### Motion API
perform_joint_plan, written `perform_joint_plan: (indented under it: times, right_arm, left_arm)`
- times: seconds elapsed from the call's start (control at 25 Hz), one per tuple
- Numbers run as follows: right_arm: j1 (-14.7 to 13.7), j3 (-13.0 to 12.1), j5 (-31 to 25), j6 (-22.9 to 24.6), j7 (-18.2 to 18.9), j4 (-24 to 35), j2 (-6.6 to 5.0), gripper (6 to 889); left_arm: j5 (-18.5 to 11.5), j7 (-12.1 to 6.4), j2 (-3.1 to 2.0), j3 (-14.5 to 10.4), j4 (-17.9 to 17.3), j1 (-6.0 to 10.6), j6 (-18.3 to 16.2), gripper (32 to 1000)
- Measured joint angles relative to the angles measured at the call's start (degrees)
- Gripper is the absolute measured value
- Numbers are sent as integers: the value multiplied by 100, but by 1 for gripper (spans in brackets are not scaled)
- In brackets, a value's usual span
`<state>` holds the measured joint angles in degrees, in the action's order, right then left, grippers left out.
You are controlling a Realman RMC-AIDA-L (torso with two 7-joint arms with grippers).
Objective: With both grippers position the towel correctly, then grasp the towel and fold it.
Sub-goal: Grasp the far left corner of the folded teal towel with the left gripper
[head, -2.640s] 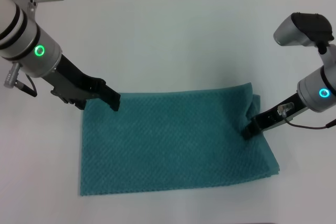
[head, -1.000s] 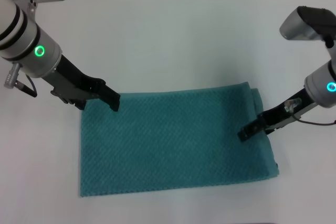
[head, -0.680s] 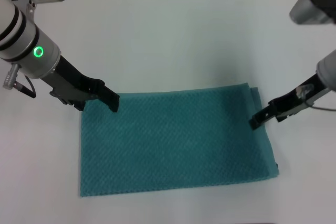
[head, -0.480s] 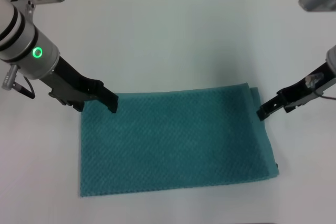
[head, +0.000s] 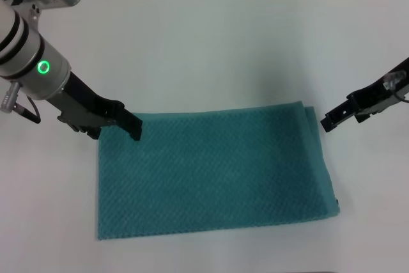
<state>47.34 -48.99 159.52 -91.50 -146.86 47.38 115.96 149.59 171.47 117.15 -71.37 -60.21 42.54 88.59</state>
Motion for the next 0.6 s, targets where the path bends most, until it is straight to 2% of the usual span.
perform_joint_plan:
  times: [0.32,0.6]
  right_arm:
    - [127,-9,120,-163,-50,97,-2,853]
    - [171,-15,284,-362,-53,392,41,852]
  left_arm:
    - [6,0,0,-6,10,-10,0,893]
    - [14,0,0,0,17,-9,0,893]
